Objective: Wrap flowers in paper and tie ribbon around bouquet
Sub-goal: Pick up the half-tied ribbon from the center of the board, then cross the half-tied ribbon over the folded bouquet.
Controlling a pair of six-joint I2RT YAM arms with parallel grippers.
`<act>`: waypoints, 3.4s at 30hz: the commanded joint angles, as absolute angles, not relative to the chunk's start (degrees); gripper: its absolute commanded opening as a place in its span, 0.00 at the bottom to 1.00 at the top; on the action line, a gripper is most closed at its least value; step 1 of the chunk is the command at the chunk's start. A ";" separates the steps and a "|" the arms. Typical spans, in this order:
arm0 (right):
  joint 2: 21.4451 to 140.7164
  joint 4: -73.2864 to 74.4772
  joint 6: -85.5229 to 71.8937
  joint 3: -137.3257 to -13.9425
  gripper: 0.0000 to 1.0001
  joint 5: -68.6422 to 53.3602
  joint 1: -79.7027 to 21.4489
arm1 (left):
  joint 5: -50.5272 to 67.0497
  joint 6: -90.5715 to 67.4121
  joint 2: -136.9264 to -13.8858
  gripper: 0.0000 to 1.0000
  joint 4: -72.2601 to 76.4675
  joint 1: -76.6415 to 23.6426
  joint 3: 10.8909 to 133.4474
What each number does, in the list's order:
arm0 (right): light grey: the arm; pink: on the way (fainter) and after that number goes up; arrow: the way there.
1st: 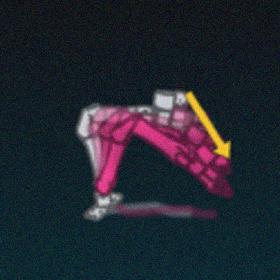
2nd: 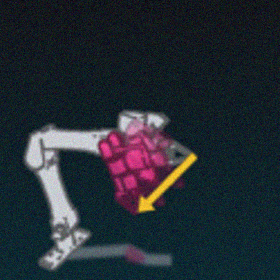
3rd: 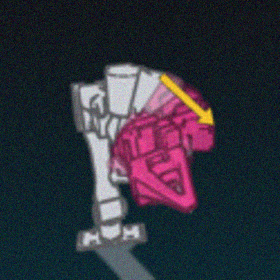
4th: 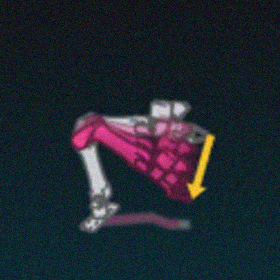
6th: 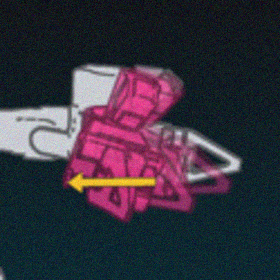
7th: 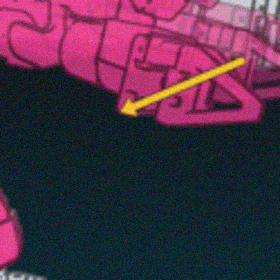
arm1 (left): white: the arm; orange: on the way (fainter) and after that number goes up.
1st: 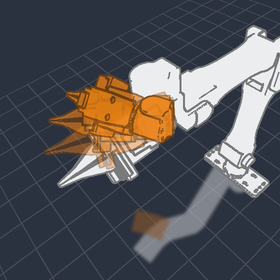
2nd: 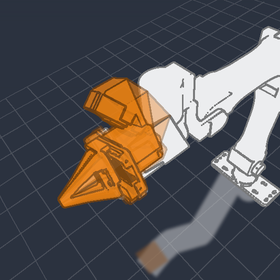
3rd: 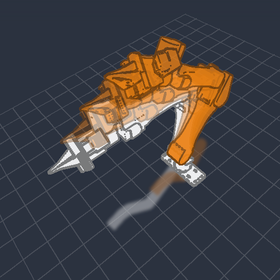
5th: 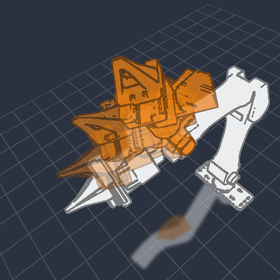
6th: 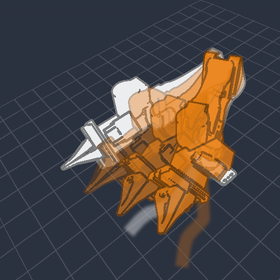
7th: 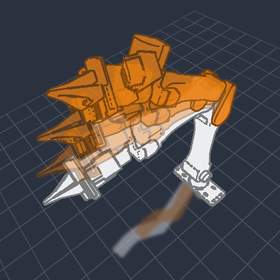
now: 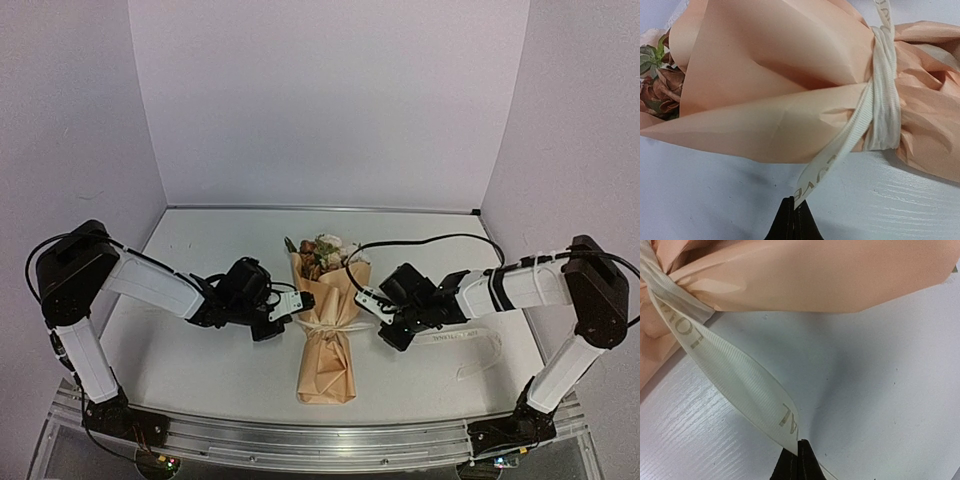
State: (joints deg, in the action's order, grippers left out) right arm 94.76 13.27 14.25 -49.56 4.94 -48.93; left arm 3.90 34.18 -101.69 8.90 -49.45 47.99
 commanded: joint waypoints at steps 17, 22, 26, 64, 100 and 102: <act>85.76 28.30 -27.88 -42.39 0.00 10.90 -39.69 | -0.23 13.97 -88.14 0.00 24.99 -42.28 34.35; 82.29 28.23 -28.27 -39.42 0.00 10.75 -37.45 | -0.63 10.56 -86.59 0.00 27.92 -40.19 31.85; 81.39 29.44 -26.20 -41.25 0.00 6.74 -37.81 | 3.79 11.78 -87.81 0.00 24.61 -40.78 34.27; 83.78 34.36 -24.85 -53.95 0.68 -9.12 -40.95 | 25.18 22.91 -107.03 0.12 0.35 -58.31 72.00; 76.10 35.94 -27.71 -45.96 0.70 -7.32 -32.85 | 30.42 29.70 -123.89 0.33 -5.24 -63.10 92.80; 75.19 36.12 -28.74 -45.18 0.70 -6.21 -32.10 | 29.95 29.90 -124.01 0.35 -5.18 -63.11 93.22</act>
